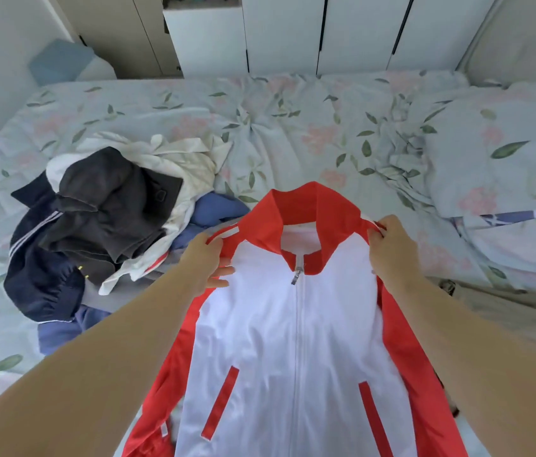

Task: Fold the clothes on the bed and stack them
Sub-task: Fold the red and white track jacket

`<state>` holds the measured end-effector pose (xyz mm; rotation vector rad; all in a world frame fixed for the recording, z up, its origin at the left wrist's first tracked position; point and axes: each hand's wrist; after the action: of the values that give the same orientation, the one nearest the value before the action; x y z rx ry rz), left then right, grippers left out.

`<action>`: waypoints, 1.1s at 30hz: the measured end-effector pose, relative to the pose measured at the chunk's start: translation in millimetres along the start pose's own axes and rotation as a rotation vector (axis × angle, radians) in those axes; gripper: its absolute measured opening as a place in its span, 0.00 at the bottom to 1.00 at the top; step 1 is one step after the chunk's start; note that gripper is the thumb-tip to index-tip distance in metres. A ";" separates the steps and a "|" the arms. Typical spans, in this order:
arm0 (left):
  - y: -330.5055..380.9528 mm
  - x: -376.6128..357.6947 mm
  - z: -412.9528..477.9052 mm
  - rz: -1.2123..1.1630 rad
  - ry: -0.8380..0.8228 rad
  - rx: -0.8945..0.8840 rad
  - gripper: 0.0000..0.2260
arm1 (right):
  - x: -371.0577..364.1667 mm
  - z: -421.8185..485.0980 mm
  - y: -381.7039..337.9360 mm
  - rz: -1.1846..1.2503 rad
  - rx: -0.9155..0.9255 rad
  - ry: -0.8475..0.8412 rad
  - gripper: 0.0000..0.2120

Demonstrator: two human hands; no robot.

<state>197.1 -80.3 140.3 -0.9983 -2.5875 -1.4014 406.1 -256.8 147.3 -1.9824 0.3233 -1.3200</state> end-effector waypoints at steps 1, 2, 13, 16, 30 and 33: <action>0.1 -5.1 6.9 -0.071 -0.057 0.022 0.12 | -7.5 4.7 -0.6 0.107 -0.096 -0.021 0.04; 1.2 -9.4 14.5 -0.130 -0.099 0.030 0.13 | -14.4 9.8 -1.1 0.223 -0.184 -0.042 0.04; -19.5 -40.5 103.7 0.053 -0.143 -0.167 0.21 | -92.8 56.8 5.1 0.497 -0.228 -0.143 0.29; -62.6 -38.0 112.9 0.260 -0.197 -0.307 0.27 | -129.3 37.7 23.2 0.377 -0.158 -0.274 0.38; -218.8 63.7 120.3 0.639 0.141 -0.132 0.21 | -285.4 -63.0 70.0 -0.375 -0.273 -0.903 0.35; -239.3 75.7 121.7 0.574 0.117 -0.138 0.20 | -294.7 -61.0 72.6 -0.434 -0.304 -0.914 0.36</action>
<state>37.2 -40.8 -84.8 -1.4698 -1.9118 -1.4238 234.5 -168.5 -94.7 -2.7775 -0.3852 -0.4702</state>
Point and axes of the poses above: each hand's wrist, its own z-axis towards the middle knuckle, its own x-axis out of the back of the hand, y = z × x, and after that the axes turned 3 degrees about -x, right-handed
